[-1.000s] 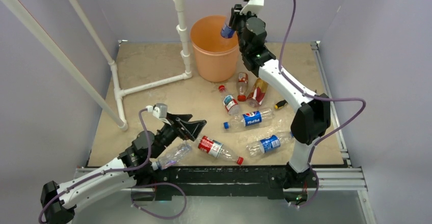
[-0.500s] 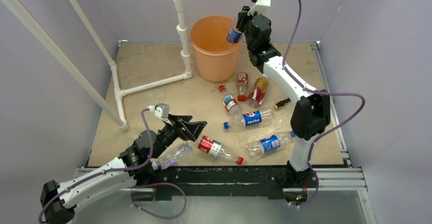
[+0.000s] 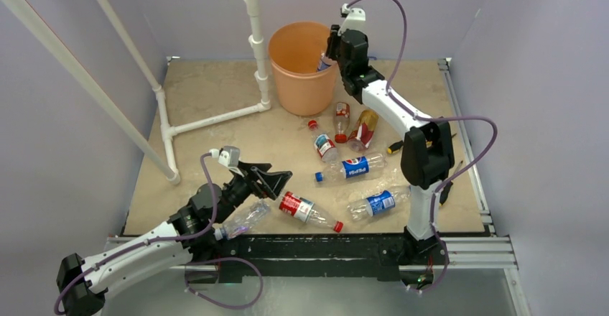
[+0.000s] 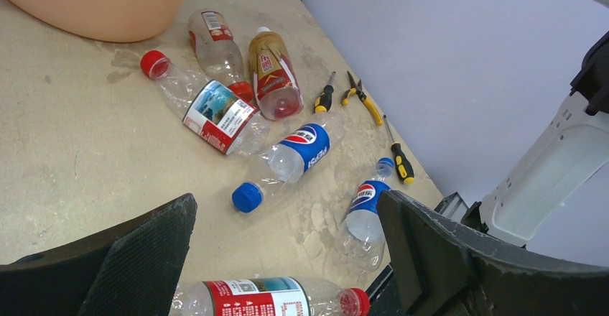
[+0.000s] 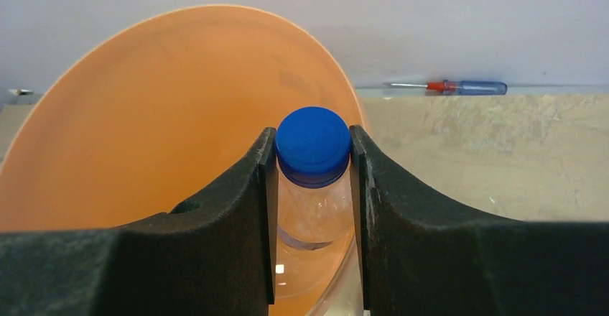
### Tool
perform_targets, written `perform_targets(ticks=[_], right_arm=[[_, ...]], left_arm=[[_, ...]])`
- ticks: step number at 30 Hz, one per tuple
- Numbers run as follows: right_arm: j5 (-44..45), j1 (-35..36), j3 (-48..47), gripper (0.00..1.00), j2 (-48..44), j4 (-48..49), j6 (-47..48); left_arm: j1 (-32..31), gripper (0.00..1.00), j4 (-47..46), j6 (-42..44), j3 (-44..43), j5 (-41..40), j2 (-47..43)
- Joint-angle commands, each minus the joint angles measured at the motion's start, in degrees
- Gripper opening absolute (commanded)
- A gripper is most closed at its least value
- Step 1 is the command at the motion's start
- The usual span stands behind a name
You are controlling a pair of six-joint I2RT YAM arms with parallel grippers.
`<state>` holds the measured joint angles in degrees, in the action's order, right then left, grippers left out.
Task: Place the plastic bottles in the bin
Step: Place the plastic bottle in the trash bin.
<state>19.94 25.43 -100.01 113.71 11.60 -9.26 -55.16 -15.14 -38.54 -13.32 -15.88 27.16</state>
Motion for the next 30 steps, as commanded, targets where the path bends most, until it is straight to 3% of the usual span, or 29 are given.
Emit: perform_targets(ticks=[1,5,13,16,30], right_arm=[[-0.2,0.0,-2.7,0.02,-1.4,-0.3,-0.9],[-0.4,0.0,-1.8,0.19,-2.0,-0.2,-1.8],[-0.7,0.0,-2.3,0.38,-3.5,-0.3,-2.2],[-1.0,0.0,-2.1,0.5,-4.5,-0.4,-2.2],[-1.8,-0.1,0.0,0.59,-11.4,2.0,-3.6]], left_arm=[[0.1,0.99,-0.9,-0.7,0.1,-0.3,0.0],[0.1,0.99,-0.6,-0.7,0.1,-0.3,-0.1],[0.1,0.99,-0.7,-0.9,0.1,-0.3,0.0],[0.1,0.99,-0.9,-1.2,0.1,-0.3,0.2],[0.1,0.99,-2.0,-1.9,0.2,-0.4,0.8]])
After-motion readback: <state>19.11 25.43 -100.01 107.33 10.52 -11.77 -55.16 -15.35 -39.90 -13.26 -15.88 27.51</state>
